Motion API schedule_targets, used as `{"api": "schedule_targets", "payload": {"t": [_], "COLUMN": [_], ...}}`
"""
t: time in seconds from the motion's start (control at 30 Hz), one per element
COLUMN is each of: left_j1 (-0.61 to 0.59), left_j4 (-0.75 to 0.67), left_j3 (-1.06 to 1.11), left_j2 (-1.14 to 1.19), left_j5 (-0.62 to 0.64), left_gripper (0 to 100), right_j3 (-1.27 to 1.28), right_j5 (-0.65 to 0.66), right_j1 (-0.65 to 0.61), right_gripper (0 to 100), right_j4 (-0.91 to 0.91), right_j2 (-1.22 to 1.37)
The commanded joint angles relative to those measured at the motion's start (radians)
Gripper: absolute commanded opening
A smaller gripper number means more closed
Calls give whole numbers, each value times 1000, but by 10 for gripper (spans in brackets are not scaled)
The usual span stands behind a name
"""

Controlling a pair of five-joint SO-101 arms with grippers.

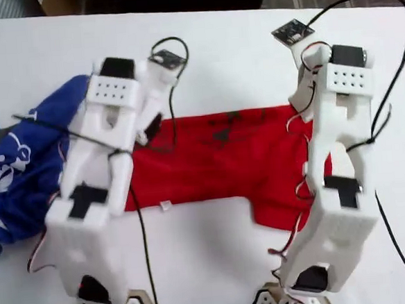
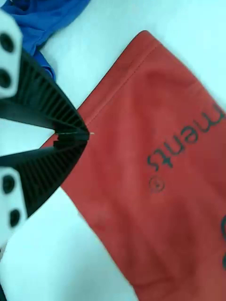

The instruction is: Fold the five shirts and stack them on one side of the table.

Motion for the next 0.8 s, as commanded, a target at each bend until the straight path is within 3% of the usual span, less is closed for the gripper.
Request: {"api": "schedule_targets", "payload": {"t": [0.0, 0.17, 0.37, 0.5, 0.6, 0.77], "left_j1": [-11, -64, -110, -110, -107, -109], "left_j4": [-160, -402, -531, -618, -700, -733], "left_j3": [283, 633, 780, 835, 888, 897], "left_j2": [-219, -281, -273, -272, -261, -222], "left_j5": [-6, -54, -58, -54, -52, -51], "left_gripper": [26, 26, 26, 26, 26, 26], "right_j3": [292, 898, 1376, 1488, 1510, 1517], "right_j5": [6, 8, 6, 6, 12, 178], "right_j1": [8, 2, 8, 5, 2, -54], "right_gripper": [25, 24, 26, 29, 94, 158], "right_j4": [-102, -387, -588, -590, -516, -386], "right_j2": [-268, -615, -943, -1092, -1165, -1214]}}
